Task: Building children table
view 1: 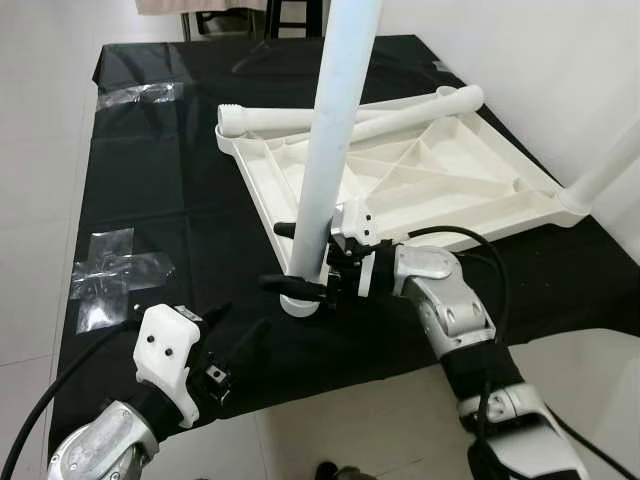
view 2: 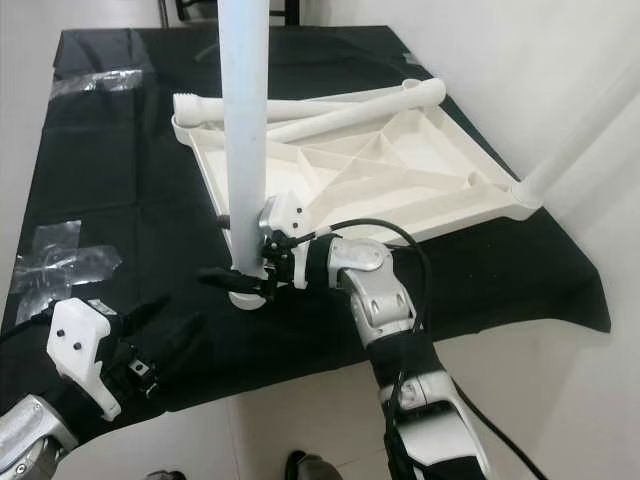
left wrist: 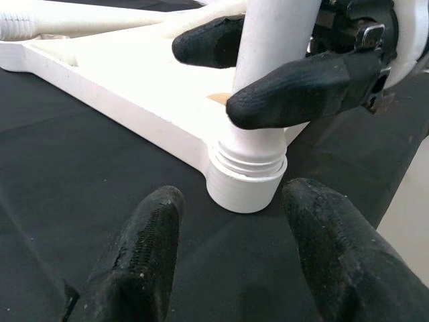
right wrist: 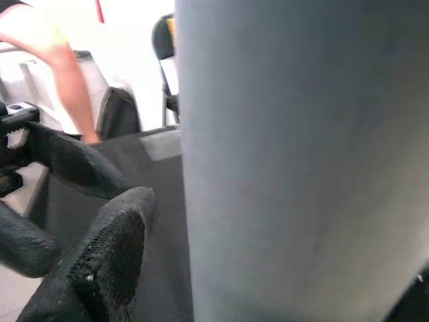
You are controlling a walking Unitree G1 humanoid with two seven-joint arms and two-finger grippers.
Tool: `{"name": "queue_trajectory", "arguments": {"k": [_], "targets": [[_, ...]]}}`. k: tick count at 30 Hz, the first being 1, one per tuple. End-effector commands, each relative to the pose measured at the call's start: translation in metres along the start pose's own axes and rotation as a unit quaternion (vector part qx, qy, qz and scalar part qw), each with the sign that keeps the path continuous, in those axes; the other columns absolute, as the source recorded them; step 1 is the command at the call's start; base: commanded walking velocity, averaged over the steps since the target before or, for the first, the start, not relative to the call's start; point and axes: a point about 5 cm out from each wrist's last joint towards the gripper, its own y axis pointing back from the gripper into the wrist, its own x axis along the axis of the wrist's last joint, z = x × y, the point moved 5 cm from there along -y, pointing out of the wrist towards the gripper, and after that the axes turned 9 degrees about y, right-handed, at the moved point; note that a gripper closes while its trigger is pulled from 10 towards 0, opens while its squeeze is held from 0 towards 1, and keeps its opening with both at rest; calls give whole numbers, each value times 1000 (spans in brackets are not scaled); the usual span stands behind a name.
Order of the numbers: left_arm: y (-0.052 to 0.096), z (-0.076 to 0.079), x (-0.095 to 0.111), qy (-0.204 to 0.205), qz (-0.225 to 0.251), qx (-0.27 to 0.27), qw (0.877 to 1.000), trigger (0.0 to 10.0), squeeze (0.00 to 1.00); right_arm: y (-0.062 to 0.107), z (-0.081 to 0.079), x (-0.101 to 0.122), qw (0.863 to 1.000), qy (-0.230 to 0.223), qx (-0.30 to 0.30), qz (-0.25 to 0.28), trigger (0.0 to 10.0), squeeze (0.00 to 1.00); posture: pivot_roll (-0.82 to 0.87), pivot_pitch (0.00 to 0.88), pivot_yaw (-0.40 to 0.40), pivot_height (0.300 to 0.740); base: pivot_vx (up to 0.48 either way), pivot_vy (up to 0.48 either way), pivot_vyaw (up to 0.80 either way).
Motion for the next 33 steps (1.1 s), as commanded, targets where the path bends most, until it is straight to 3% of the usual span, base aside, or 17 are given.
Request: {"name": "queue_trajectory", "arguments": {"k": [1, 2, 3, 4, 5, 11, 18, 20, 23, 24, 25, 26, 27, 28, 30, 31, 33], "targets": [[2, 2, -3, 4, -5, -2, 1000, 10000, 0, -3, -5, -1, 1000, -2, 21, 4, 10000, 0, 151, 209, -126, 740, 0, 0, 0], [2, 2, -3, 4, -5, -2, 1000, 10000, 0, -4, -4, -1, 999, -5, 37, 5, 10000, 0, 159, 209, -130, 740, 0, 0, 0], [2, 3, -4, 4, -6, -3, 1000, 10000, 0, -3, -5, -3, 997, -11, 71, -1, 4275, 0, 177, 216, -129, 740, 0, 0, 0], [2, 3, -4, 4, -6, -3, 1000, 10000, 0, -3, -5, -3, 997, -11, 71, -1, 4275, 0, 177, 216, -129, 740, 0, 0, 0], [3, 4, -4, 5, -7, -3, 1000, 10000, 0, -2, -4, -4, 996, -22, 89, -4, 0, 0, 181, 215, -128, 740, 0, 0, 0], [4, 5, -4, 5, -8, -3, 1000, 10000, 0, 1, 7, -6, 996, -34, 83, -1, 0, 0, 182, 220, -131, 740, 0, 0, 0], [4, 8, -6, 9, -11, -7, 1000, 10000, 0, 17, 15, -21, 999, -32, 16, -15, 0, 0, 171, 229, -127, 740, 0, 0, 0], [5, 9, -6, 11, -13, -9, 1000, 10000, 0, 27, 18, -34, 997, -36, -48, -39, 0, 0, 157, 236, -126, 740, 0, 0, 0], [5, 9, -7, 12, -14, -9, 1000, 10000, 0, 33, 17, -44, 993, -49, -88, -56, 0, 0, 155, 237, -126, 740, 0, 0, 0], [6, 9, -8, 11, -17, -11, 1000, 10000, 0, 39, 17, -56, 982, -66, -152, -85, 0, 0, 165, 239, -132, 740, 0, 0, 0], [7, 8, -8, 12, -18, -12, 1000, 10000, 0, 46, 6, -76, 946, -94, -271, -149, 0, 0, 150, 254, -113, 740, 0, 0, 0], [7, 8, -8, 12, -18, -12, 1000, 10000, 0, 46, 6, -76, 946, -94, -271, -149, 0, 0, 150, 254, -113, 740, 0, 0, 0], [8, 7, -8, 12, -21, -13, 1000, 10000, 0, 45, -21, -83, 926, -104, -309, -189, 0, 0, 145, 252, -108, 740, 0, 0, 0], [8, 7, -8, 12, -21, -13, 1000, 10000, 0, 45, -21, -83, 926, -104, -309, -189, 0, 0, 145, 252, -108, 740, 0, 0, 0], [7, 9, -11, 15, -25, -20, 999, 10000, 0, 27, -52, -73, 935, -99, -285, -188, 0, 0, 136, 232, -104, 740, 0, 0, 0], [5, 10, -11, 16, -25, -23, 999, 10000, 0, 23, -50, -73, 941, -102, -269, -180, 0, 0, 147, 226, -111, 740, 0, 0, 0], [3, 10, -11, 16, -22, -23, 999, 10000, 0, 25, -34, -76, 937, -108, -278, -179, 0, 0, 148, 216, -117, 740, 0, 0, 0]]}}
